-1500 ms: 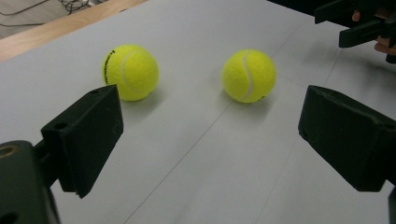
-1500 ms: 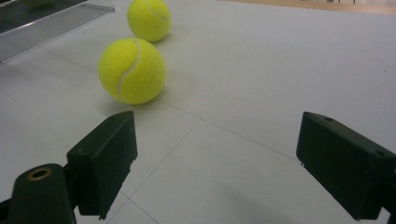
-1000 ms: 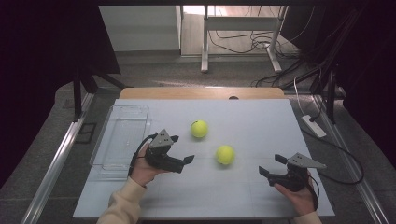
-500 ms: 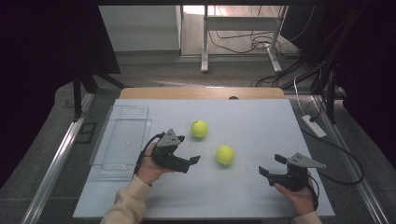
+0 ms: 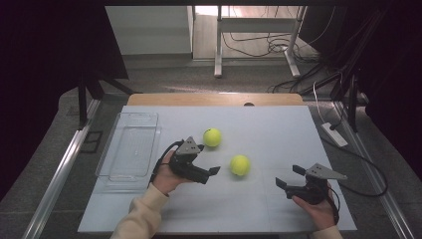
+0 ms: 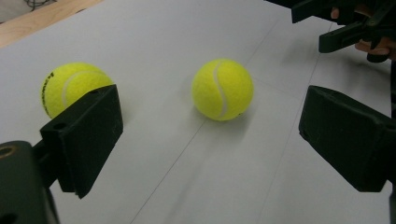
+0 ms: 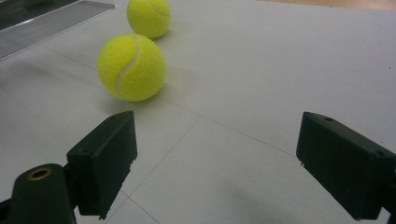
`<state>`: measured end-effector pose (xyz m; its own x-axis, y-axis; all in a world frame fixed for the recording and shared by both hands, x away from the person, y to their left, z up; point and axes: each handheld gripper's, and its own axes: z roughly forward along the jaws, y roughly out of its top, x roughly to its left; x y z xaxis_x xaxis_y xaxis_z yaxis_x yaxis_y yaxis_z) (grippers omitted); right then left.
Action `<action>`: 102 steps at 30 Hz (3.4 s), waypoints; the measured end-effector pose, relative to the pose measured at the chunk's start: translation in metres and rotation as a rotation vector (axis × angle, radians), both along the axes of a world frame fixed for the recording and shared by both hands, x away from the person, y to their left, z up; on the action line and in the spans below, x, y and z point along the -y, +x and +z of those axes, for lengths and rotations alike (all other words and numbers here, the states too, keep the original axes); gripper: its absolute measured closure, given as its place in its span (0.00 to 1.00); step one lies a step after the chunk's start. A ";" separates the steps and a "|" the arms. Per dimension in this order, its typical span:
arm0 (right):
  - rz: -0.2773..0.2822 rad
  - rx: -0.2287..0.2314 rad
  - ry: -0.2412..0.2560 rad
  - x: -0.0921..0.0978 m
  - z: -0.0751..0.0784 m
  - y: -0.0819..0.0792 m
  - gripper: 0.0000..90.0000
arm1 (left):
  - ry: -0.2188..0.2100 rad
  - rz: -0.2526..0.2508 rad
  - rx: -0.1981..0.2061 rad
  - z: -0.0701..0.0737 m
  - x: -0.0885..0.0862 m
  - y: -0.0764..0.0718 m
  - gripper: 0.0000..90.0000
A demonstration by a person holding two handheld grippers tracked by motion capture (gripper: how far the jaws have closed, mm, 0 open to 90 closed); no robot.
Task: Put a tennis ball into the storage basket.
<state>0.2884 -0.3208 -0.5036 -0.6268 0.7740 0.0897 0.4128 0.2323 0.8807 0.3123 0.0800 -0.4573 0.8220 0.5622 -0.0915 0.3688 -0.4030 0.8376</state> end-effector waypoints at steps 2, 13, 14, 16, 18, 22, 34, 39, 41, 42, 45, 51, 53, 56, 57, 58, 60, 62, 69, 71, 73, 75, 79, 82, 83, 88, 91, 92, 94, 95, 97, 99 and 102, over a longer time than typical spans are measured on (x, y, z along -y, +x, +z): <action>0.000 -0.001 -0.001 0.000 0.000 0.000 0.14 | -0.002 -0.005 -0.002 0.000 0.002 0.001 0.08; 0.000 -0.002 -0.001 0.000 0.000 0.000 0.14 | -0.005 -0.026 -0.015 0.001 0.013 0.008 0.08; -0.001 -0.002 0.000 0.000 0.000 0.000 0.14 | -0.002 -0.030 -0.015 0.002 0.015 0.008 0.08; -0.001 -0.002 0.000 0.000 0.000 0.000 0.14 | -0.002 -0.032 -0.016 0.002 0.016 0.009 0.08; -0.002 -0.002 0.000 0.000 0.000 0.000 0.14 | 0.001 -0.037 -0.013 0.003 0.018 0.010 0.08; -0.001 -0.002 -0.002 0.000 0.000 0.000 0.14 | 0.006 -0.041 -0.012 0.005 0.022 0.012 0.08; -0.002 0.000 -0.006 0.000 -0.001 0.000 0.14 | 0.021 -0.063 -0.025 0.005 0.036 0.018 0.08; -0.002 -0.004 -0.005 0.000 -0.001 0.000 0.14 | 0.034 -0.073 -0.035 0.003 0.041 0.022 0.08; -0.002 -0.005 -0.005 0.000 -0.001 0.000 0.14 | 0.038 -0.075 -0.042 0.002 0.044 0.024 0.08; -0.002 -0.005 -0.004 0.000 -0.001 0.000 0.14 | 0.038 -0.074 -0.046 0.001 0.046 0.025 0.07; -0.004 -0.007 -0.001 0.000 -0.001 0.000 0.14 | 0.045 -0.075 -0.053 -0.001 0.049 0.028 0.07; -0.007 -0.009 0.001 0.001 -0.002 0.000 0.14 | 0.055 -0.084 -0.064 -0.004 0.057 0.031 0.07; -0.007 -0.010 0.001 0.001 -0.002 0.000 0.14 | 0.063 -0.093 -0.064 -0.005 0.060 0.032 0.07; -0.007 -0.011 0.000 0.001 -0.002 0.001 0.14 | 0.070 -0.102 -0.068 -0.006 0.064 0.033 0.07; -0.008 -0.011 0.000 0.001 -0.002 0.001 0.14 | 0.079 -0.107 -0.071 -0.008 0.066 0.034 0.07; -0.007 -0.012 0.000 0.001 -0.002 0.001 0.14 | 0.076 -0.106 -0.076 -0.009 0.068 0.035 0.07; -0.007 -0.013 0.000 0.001 -0.002 0.001 0.14 | 0.085 -0.111 -0.079 -0.010 0.071 0.036 0.07; -0.006 -0.014 0.000 0.000 -0.002 0.000 0.14 | 0.088 -0.112 -0.082 -0.011 0.072 0.037 0.07; -0.010 -0.019 0.000 0.002 -0.003 0.001 0.14 | 0.109 -0.109 -0.090 -0.015 0.077 0.040 0.07; -0.010 -0.018 -0.003 0.002 -0.004 0.001 0.14 | 0.113 -0.110 -0.095 -0.016 0.078 0.042 0.07; -0.010 -0.019 -0.010 0.002 -0.004 0.001 0.14 | 0.120 -0.107 -0.103 -0.018 0.079 0.043 0.06; -0.009 -0.018 -0.009 0.001 -0.004 0.001 0.14 | 0.127 -0.108 -0.106 -0.021 0.081 0.044 0.06; -0.009 -0.019 -0.010 0.001 -0.004 0.001 0.14 | 0.142 -0.111 -0.118 -0.026 0.085 0.046 0.06; -0.008 -0.018 -0.012 0.001 -0.004 0.001 0.14 | 0.150 -0.112 -0.126 -0.029 0.089 0.048 0.06; -0.008 -0.018 -0.012 0.001 -0.004 0.001 0.14 | 0.160 -0.119 -0.127 -0.030 0.090 0.048 0.06; -0.009 -0.018 -0.014 0.001 -0.004 0.001 0.14 | 0.180 -0.123 -0.120 -0.034 0.097 0.049 0.06; -0.010 -0.016 -0.013 0.001 -0.004 0.001 0.14 | 0.187 -0.130 -0.131 -0.037 0.101 0.050 0.06; -0.010 -0.016 -0.014 0.001 -0.004 0.001 0.14 | 0.194 -0.133 -0.132 -0.039 0.102 0.050 0.06; -0.010 -0.017 -0.016 0.001 -0.004 0.001 0.14 | 0.198 -0.127 -0.141 -0.042 0.104 0.051 0.06; -0.010 -0.015 -0.017 0.001 -0.004 0.001 0.14 | 0.203 -0.129 -0.143 -0.043 0.105 0.052 0.06; -0.008 -0.013 -0.021 0.001 -0.004 0.001 0.14 | 0.206 -0.129 -0.147 -0.044 0.105 0.052 0.06; -0.008 -0.013 -0.024 0.001 -0.005 0.001 0.14 | 0.203 -0.134 -0.149 -0.045 0.106 0.052 0.08; -0.009 -0.012 -0.028 0.001 -0.005 0.001 0.14 | 0.204 -0.135 -0.144 -0.045 0.107 0.052 0.14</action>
